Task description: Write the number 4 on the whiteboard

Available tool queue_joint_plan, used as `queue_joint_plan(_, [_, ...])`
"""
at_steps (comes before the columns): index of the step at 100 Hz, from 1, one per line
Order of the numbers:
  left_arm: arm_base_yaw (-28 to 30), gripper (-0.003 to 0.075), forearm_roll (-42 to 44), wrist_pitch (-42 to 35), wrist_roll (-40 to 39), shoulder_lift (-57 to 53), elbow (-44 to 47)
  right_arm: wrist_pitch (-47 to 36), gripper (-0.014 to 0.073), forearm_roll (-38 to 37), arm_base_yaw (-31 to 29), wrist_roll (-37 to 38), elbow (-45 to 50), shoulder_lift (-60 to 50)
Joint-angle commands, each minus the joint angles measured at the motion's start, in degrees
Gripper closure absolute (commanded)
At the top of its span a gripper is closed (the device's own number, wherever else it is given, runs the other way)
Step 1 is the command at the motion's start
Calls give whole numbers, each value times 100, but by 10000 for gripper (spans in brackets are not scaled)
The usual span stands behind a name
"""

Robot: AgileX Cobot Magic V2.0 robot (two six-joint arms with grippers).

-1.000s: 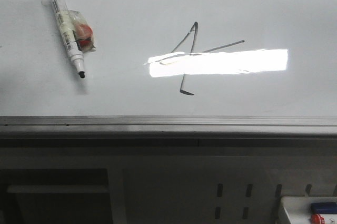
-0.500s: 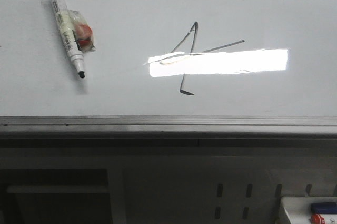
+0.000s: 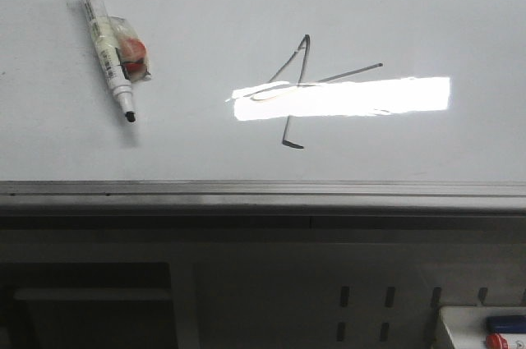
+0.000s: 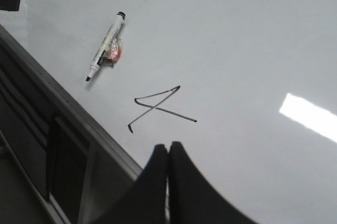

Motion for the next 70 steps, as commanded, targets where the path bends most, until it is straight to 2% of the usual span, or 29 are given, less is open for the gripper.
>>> queue_joint_plan(1, [112, 741, 457, -370, 8, -96, 0, -424, 643, -68, -45, -7, -137, 64])
queue_joint_plan(13, [754, 741, 2018, -150, -85, -391, 314, -424, 643, -68, -45, -7, -137, 64])
queue_joint_plan(21, [1351, 741, 2619, 94, -470, -663, 492, -424, 643, -68, -45, -7, -137, 64])
queue_joint_plan(27, [1873, 741, 3184, 239, -1166, -878, 674, -424, 643, -68, -45, -7, -137, 64])
queue_joint_plan(38, [2621, 741, 4804, 470, -2791, -1282, 1043, -424, 643, -68, -45, -7, -137, 64])
queue_joint_plan(51, [3005, 741, 6261, 487, -4206, -1685, 1451, -424, 643, -68, -45, -7, -137, 64])
queue_joint_plan(59, [3170, 741, 6653, 975, -4630, -1879, 1425, -424, 643, -68, -45, -7, -137, 64])
queue_joint_plan(70, [3361, 741, 6664, 1616, -4660, -2087, 1435, -424, 643, -68, -45, -7, -137, 64])
